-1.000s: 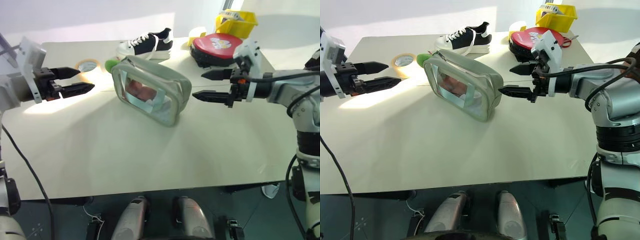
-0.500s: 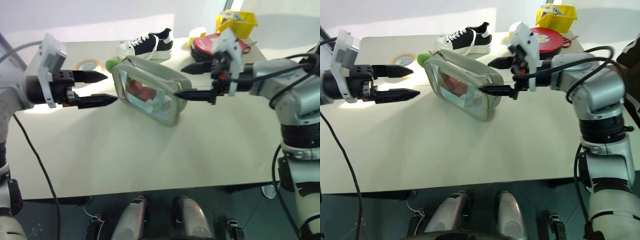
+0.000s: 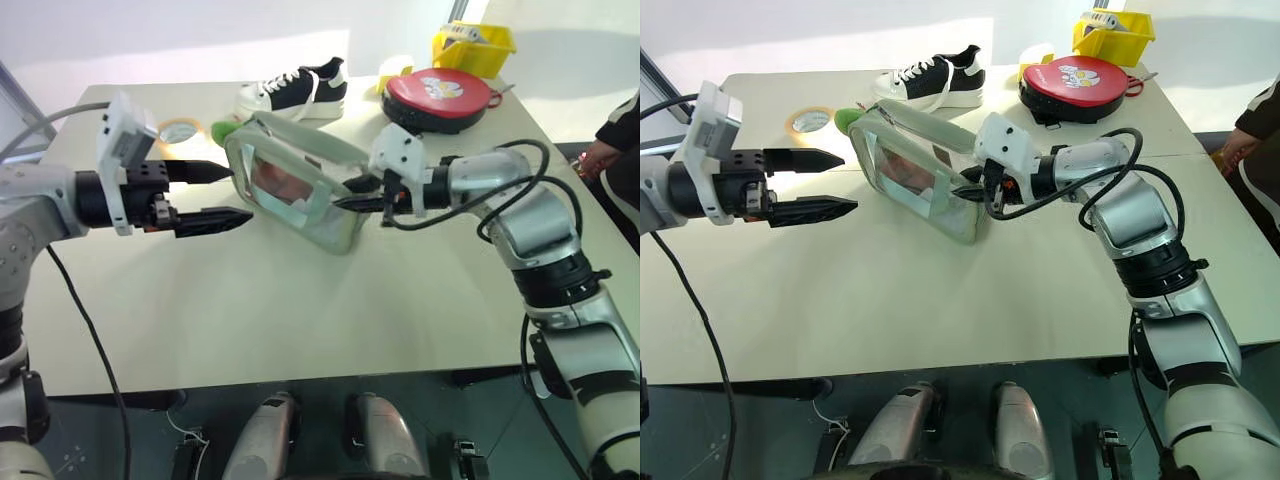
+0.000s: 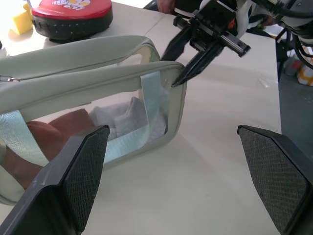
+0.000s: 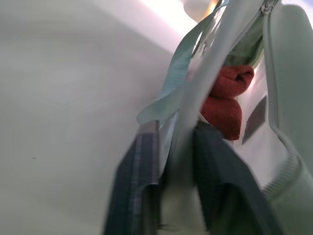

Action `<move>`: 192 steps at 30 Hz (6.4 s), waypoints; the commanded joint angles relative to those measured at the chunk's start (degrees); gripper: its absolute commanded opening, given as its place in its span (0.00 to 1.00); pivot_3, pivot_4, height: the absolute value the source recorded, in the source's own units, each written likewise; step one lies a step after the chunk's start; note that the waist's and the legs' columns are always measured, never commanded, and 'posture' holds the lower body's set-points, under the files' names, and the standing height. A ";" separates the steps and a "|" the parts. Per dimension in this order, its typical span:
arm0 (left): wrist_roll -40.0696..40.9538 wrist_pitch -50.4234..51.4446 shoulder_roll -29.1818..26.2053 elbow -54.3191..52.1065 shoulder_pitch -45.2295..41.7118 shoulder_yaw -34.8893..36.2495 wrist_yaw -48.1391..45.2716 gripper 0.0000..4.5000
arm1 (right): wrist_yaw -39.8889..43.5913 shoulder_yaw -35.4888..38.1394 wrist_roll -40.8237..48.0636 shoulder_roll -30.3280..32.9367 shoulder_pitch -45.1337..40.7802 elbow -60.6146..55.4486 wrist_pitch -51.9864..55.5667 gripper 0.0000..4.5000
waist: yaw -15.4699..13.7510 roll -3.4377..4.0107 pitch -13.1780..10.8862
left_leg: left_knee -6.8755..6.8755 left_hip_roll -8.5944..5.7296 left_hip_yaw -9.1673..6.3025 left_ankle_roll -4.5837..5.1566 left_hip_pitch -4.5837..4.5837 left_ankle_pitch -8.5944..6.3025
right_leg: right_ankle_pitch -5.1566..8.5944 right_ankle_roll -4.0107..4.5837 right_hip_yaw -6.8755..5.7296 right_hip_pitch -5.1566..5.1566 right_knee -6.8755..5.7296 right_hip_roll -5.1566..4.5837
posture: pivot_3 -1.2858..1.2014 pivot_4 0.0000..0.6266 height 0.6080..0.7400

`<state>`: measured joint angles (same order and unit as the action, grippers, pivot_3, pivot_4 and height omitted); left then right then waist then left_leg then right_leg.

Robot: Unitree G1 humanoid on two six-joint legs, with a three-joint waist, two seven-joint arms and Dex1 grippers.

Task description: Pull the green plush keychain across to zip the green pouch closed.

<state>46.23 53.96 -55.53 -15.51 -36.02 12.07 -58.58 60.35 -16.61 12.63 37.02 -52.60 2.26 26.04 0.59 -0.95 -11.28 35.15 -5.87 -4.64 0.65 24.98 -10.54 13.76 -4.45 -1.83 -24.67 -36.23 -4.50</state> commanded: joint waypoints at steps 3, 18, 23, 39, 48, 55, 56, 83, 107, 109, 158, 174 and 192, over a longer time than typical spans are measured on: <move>0.76 -1.17 0.04 -1.01 0.27 1.73 0.76 1.00 | 1.15 0.85 -9.18 4.49 -6.31 12.79 -15.26 0.01 | 0.03 0.01 0.00 | 0.02 -0.01 0.01 -0.04 -0.01 0.03 | -0.05 0.00 0.01 0.01 0.00 0.00 | 0.52 0.24 1.00; 0.52 -2.42 0.07 -0.08 0.00 1.16 1.40 1.00 | 6.74 3.60 -11.15 3.64 -10.74 26.62 -21.68 0.79 | 0.15 0.00 0.00 | -0.03 0.04 -0.01 -0.18 -0.17 0.14 | -0.10 0.01 0.03 0.06 -0.12 0.07 | 0.52 0.24 1.00; 0.20 -2.59 -0.15 -0.30 0.84 1.34 1.65 1.00 | 9.22 6.53 -7.79 3.17 -14.97 22.95 -14.45 0.79 | 0.16 0.00 0.00 | -0.01 0.02 0.00 -0.18 -0.17 0.13 | -0.10 0.02 0.05 0.08 -0.11 0.05 | 0.52 0.24 1.00; -0.26 -2.54 -0.63 -0.69 0.97 2.18 2.30 1.00 | 5.19 0.97 -14.11 -11.10 -21.15 36.07 -14.40 0.50 | 0.26 0.00 0.00 | -0.12 -0.01 0.01 -0.25 -0.41 0.15 | -0.13 0.04 0.10 0.20 -0.18 0.07 | 0.52 0.24 1.00; 0.55 -2.16 -1.70 -2.82 4.22 5.09 3.84 1.00 | 5.43 2.29 -13.67 -14.66 -23.94 37.13 -19.19 0.02 | 0.83 0.00 0.00 | -0.16 0.06 0.02 -0.30 -0.50 0.18 | -0.12 0.04 0.13 0.11 -0.42 0.12 | 0.52 0.24 1.00; 0.10 -2.56 -4.72 -1.25 4.97 7.50 3.69 1.00 | 7.55 1.95 -12.91 -17.40 -23.16 33.02 -21.31 0.02 | 0.54 0.01 0.00 | -0.15 0.06 0.01 -0.35 -0.49 0.18 | -0.12 0.06 0.13 0.02 -0.65 0.12 | 0.52 0.24 1.00; 0.20 -2.50 -4.89 -1.28 5.09 7.72 3.67 1.00 | 8.26 1.66 -12.74 -17.54 -22.57 31.54 -20.19 0.02 | 0.42 0.01 0.00 | -0.15 0.06 0.01 -0.36 -0.49 0.18 | -0.11 0.06 0.13 0.02 -0.67 0.12 | 0.52 0.24 1.00; 0.55 -3.13 -3.47 -1.42 2.62 4.42 5.01 1.00 | 4.90 -3.01 -11.45 -12.55 -12.68 2.74 18.79 0.02 | 0.13 -0.01 0.01 | -0.13 0.03 0.00 -0.50 -0.52 0.18 | -0.07 0.11 0.12 0.02 -0.75 0.05 | 0.52 0.24 1.00; -4.56 -6.30 -10.57 6.51 10.05 10.18 0.51 1.00 | 15.26 3.30 -2.37 3.23 -10.19 1.30 9.02 0.98 | 0.38 -0.01 0.01 | -0.19 0.08 0.01 -0.43 -0.51 0.12 | 0.02 0.26 0.09 0.06 -0.55 0.03 | 0.52 0.24 1.00; -4.82 -6.63 -10.52 6.81 10.87 10.48 0.22 1.00 | 14.56 2.77 -2.69 3.28 -8.13 0.50 8.12 0.98 | 0.36 -0.02 0.01 | -0.23 0.10 0.01 -0.44 -0.51 0.12 | 0.02 0.26 0.09 0.07 -0.48 0.03 | 0.52 0.24 1.00; -16.85 -15.61 4.60 11.52 -4.52 -9.29 0.45 0.08 | 9.10 1.01 -2.99 -0.31 -7.16 -1.08 10.09 0.00 | 0.25 0.00 0.00 | -0.26 0.09 0.02 -0.29 -0.45 0.17 | -0.10 0.06 0.08 0.13 -0.23 0.06 | 0.52 0.24 1.00; -15.24 -11.52 -4.88 11.53 -0.90 -3.38 -4.04 0.95 | 8.89 1.29 -2.76 0.43 -6.13 -0.89 9.22 0.00 | 0.23 0.01 0.01 | -0.25 0.10 0.01 -0.28 -0.46 0.17 | -0.10 0.06 0.07 0.13 -0.24 0.08 | 0.52 0.24 1.00; -19.56 -17.51 0.19 15.63 2.69 -4.13 -1.93 0.00 | 9.00 0.95 -2.65 0.49 -6.23 -1.44 9.96 0.00 | 0.13 0.00 0.01 | -0.19 0.10 0.01 -0.30 -0.45 0.13 | -0.10 0.07 0.08 0.15 -0.23 0.06 | 0.52 0.24 1.00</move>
<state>26.60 36.97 -54.81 0.61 -32.16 6.06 -60.84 69.42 -16.48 9.75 37.08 -58.42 2.53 36.30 0.72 -0.94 -11.27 34.96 -5.77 -4.62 0.36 24.54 -10.41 13.67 -4.37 -1.75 -24.52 -36.46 -4.44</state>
